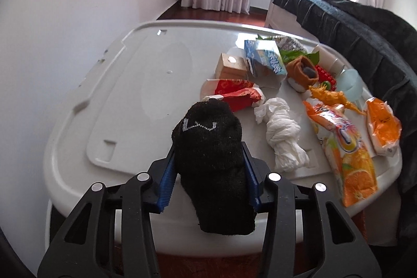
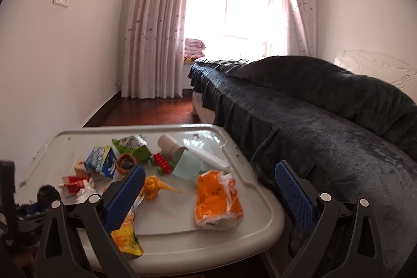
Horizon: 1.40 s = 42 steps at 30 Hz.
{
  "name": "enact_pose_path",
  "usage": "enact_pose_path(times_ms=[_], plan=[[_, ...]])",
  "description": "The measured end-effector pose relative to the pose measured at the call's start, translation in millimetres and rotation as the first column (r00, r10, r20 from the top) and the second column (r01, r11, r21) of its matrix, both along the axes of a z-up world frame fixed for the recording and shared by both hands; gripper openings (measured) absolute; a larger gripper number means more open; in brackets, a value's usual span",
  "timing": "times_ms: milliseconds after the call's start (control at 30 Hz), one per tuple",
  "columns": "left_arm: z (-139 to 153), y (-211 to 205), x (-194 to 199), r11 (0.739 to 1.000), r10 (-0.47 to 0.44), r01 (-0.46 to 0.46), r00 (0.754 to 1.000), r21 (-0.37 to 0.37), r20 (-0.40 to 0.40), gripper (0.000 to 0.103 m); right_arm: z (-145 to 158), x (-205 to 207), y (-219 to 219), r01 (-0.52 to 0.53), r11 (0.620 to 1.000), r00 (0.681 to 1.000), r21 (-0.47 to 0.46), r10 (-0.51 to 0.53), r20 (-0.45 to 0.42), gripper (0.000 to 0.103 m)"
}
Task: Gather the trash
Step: 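Grasp the black sock with the left tool while the right tool grasps the orange snack bag, then lower both tools over the orange bin and open them to drop the items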
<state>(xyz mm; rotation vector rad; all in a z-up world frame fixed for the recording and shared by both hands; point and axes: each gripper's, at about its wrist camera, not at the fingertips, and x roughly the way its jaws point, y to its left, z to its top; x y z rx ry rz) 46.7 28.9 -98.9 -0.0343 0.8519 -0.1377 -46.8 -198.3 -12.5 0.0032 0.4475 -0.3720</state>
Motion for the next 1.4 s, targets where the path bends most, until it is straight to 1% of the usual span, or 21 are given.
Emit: enact_pose_path(times_ms=[133,233,267,400,500,600,633,667,700,733,767,800,833,933,1067,1200,1300,1367,1400], plan=[[26,6,-22,1.000,-0.017,0.018,0.999,-0.022,0.050,0.044,-19,8,23,-0.102,0.992,0.993,0.069,0.106,-0.047,0.099],[40,4,-38,0.999,-0.050,0.051,0.995,-0.012,0.089,0.044,-35,19,47,-0.184,0.977,0.977,0.110,0.194,-0.087,0.099],[42,5,-40,0.998,-0.056,0.058,0.994,-0.014,0.096,0.044,-40,22,53,-0.202,0.973,0.972,0.112,0.213,-0.099,0.099],[46,10,-48,0.997,-0.063,0.068,0.993,-0.043,0.100,0.044,-54,37,75,-0.217,0.974,0.963,0.069,0.225,-0.148,0.099],[42,13,-45,0.996,-0.063,0.068,0.994,-0.056,0.085,0.044,-64,50,80,-0.228,0.970,0.956,0.082,0.239,-0.170,0.099],[40,15,-44,0.996,-0.057,0.062,0.995,-0.060,0.084,0.044,-78,63,80,-0.221,0.972,0.949,0.074,0.232,-0.212,0.099],[40,15,-44,0.996,-0.058,0.062,0.995,-0.056,0.084,0.044,-83,67,80,-0.216,0.974,0.946,0.075,0.227,-0.230,0.097],[39,15,-44,0.996,-0.060,0.065,0.995,-0.056,0.084,0.044,-88,71,78,-0.213,0.974,0.942,0.084,0.227,-0.246,0.094],[39,15,-45,0.996,-0.062,0.067,0.995,-0.056,0.084,0.044,-93,75,77,-0.210,0.973,0.936,0.093,0.228,-0.269,0.086],[38,15,-47,0.996,-0.065,0.070,0.994,-0.058,0.082,0.044,-98,79,76,-0.206,0.974,0.929,0.096,0.226,-0.293,0.075],[36,15,-47,0.996,-0.068,0.072,0.994,-0.059,0.080,0.044,-104,84,74,-0.202,0.974,0.920,0.099,0.224,-0.321,0.068],[35,15,-47,0.995,-0.070,0.075,0.995,-0.060,0.077,0.044,-108,87,72,-0.197,0.974,0.913,0.109,0.223,-0.341,0.052],[33,14,-47,0.995,-0.072,0.076,0.995,-0.061,0.073,0.044,-109,87,70,-0.190,0.975,0.914,0.118,0.219,-0.340,0.051],[30,12,-47,0.995,-0.078,0.081,0.995,-0.060,0.066,0.044,-108,84,68,-0.197,0.974,0.919,0.116,0.224,-0.324,0.048],[29,11,-51,0.994,-0.089,0.092,0.994,-0.056,0.063,0.044,-100,76,68,-0.213,0.969,0.923,0.126,0.241,-0.298,0.047],[36,8,-59,0.991,-0.109,0.113,0.992,-0.069,0.064,0.044,-76,59,68,-0.233,0.963,0.928,0.136,0.262,-0.266,0.047],[41,5,-72,0.987,-0.133,0.136,0.990,-0.082,0.043,0.044,-56,38,69,-0.245,0.953,0.919,0.180,0.287,-0.269,0.047],[41,5,-85,0.985,-0.148,0.149,0.989,-0.085,0.016,0.044,-44,16,73,-0.264,0.940,0.900,0.218,0.321,-0.295,0.047],[40,6,-91,0.985,-0.149,0.149,0.989,-0.085,0.000,0.044,-41,5,76,-0.271,0.937,0.891,0.219,0.331,-0.311,0.048]])
